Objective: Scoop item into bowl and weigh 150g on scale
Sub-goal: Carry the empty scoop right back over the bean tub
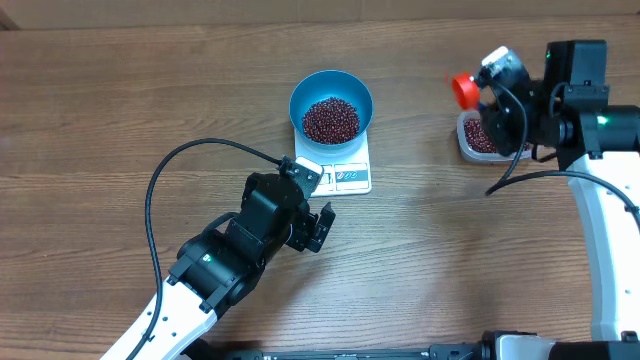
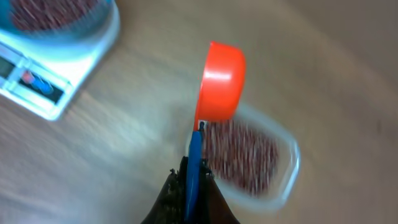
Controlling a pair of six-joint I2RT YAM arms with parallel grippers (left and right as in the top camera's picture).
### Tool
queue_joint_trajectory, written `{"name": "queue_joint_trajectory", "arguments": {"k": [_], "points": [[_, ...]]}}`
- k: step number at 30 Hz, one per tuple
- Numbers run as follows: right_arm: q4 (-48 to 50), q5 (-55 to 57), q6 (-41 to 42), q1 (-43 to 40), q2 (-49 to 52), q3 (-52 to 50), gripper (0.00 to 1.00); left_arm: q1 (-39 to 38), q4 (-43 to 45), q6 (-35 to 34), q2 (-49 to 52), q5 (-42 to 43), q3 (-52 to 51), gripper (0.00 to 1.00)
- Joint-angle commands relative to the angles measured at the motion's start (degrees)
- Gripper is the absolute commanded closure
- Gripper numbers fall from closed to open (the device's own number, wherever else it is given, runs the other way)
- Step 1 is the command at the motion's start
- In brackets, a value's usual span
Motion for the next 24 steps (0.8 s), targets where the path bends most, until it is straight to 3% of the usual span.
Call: {"name": "queue_joint_trajectory", "arguments": {"k": [1,7,24], "points": [[-1.88,8.11,3.06,-0.22,-0.04,0.46,0.96,0.24,0.00,0.90,0.39,0.68,-0.04,0.00],[-3.74,15.15,9.38,-0.22,0.07,0.46,0.96,0.24,0.00,0.90,0.39,0.68,-0.04,0.00],[-2.99,15.82,11.10,-3.28,8.96,-1.49,0.96,0.24,0.00,0.90,0.39,0.68,-0.04,0.01]]}}
